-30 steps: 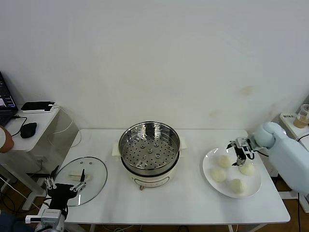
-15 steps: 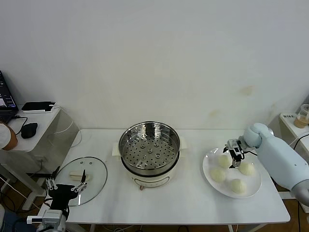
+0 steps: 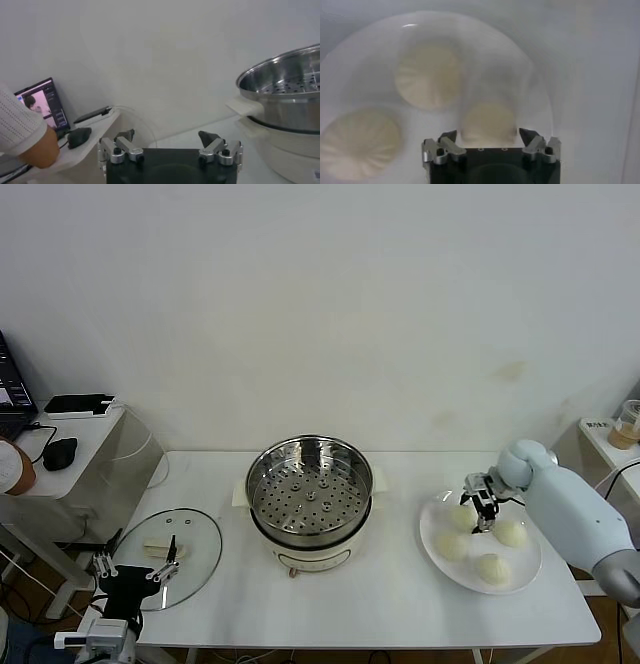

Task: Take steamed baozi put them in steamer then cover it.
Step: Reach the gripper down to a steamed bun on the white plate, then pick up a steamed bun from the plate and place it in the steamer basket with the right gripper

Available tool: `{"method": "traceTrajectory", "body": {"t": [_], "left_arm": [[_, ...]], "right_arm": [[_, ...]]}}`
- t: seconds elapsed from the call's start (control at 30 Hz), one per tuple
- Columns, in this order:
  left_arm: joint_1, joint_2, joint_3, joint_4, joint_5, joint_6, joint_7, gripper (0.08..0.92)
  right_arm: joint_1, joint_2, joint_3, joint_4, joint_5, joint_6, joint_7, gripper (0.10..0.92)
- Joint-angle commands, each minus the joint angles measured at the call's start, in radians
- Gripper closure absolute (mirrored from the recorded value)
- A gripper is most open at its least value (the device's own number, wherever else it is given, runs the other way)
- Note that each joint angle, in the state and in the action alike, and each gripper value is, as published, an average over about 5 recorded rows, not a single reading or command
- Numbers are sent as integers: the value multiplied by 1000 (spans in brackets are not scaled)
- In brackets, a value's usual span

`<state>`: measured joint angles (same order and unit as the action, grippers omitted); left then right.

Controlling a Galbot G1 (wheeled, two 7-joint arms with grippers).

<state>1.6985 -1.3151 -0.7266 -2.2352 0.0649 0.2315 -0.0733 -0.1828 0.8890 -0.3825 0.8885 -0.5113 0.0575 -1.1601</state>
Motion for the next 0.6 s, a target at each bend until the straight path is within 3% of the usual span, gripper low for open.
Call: {"method": "traceTrajectory", "body": {"t": [0.03, 0.33, 0.6], "left_arm": [[0, 0, 0, 0, 0, 0, 0, 177], [-1, -3, 1, -5, -1, -2, -3, 177], [-2, -2, 8, -7, -1, -1, -3, 177]], "right_arm": [[5, 5, -8, -12, 0, -1, 0, 365], [6, -14, -4, 17, 14, 0, 2, 507], [53, -131, -39, 182, 120, -6, -22, 514]]}}
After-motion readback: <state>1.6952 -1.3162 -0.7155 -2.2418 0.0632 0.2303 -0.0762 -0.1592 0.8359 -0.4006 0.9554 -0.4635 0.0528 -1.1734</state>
